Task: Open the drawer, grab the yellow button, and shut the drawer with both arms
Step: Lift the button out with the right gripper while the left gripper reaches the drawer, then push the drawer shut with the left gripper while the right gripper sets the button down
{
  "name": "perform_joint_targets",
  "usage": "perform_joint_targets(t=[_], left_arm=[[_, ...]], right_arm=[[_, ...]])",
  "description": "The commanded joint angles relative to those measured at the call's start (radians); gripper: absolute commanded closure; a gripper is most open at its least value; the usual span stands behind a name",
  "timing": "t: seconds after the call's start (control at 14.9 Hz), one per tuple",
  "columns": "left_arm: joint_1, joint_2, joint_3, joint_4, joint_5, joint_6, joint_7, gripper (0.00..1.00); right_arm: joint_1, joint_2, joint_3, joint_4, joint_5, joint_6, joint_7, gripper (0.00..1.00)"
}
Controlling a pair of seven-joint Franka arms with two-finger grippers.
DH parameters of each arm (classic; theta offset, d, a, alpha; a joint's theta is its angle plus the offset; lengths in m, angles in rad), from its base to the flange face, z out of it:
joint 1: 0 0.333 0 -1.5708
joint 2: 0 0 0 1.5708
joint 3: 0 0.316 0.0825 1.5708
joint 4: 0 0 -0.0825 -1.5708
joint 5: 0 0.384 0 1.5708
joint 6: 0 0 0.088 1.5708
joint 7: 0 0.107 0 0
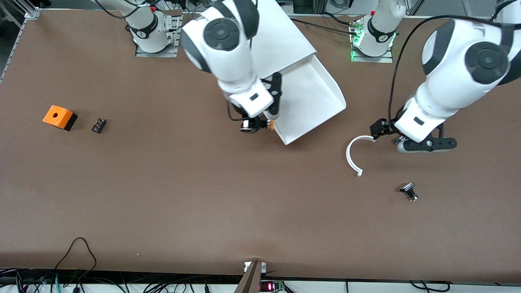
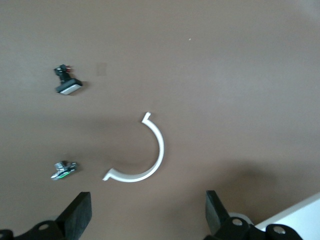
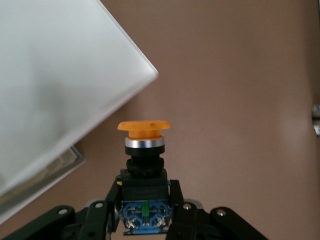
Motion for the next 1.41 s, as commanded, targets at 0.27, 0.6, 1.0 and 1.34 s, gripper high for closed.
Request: perform_joint_targets(t=[0.27, 0.6, 1.0, 1.34], left_arm=[[-0.093, 0.076, -0.004, -0.135, -0.015, 0.281, -0.263, 0.0], [-0.149, 0.099, -0.005, -0.233, -0.016, 0.425, -0.421, 0.0], [-0.187, 0.057, -0.117, -0.319, -0.015, 0.41, -0.656, 0.0], [-0.181, 0.007, -0.24, -0.413, -0.018, 0.41, -0.733, 0.0]], right_arm=[[-0.219, -0.064, 0.013, -0.207, -0.01, 0.05, 0.042, 0.71], [-0.418, -0.088, 0.013, -0.381, 0.008, 0.254, 0.059, 0.71], [-0.555, -0.142, 0.008, -0.551, 0.005, 0.279, 0.512, 0.71], [-0.69, -0.159, 0.008, -0.739, -0.005, 0.3, 0.671, 0.7]])
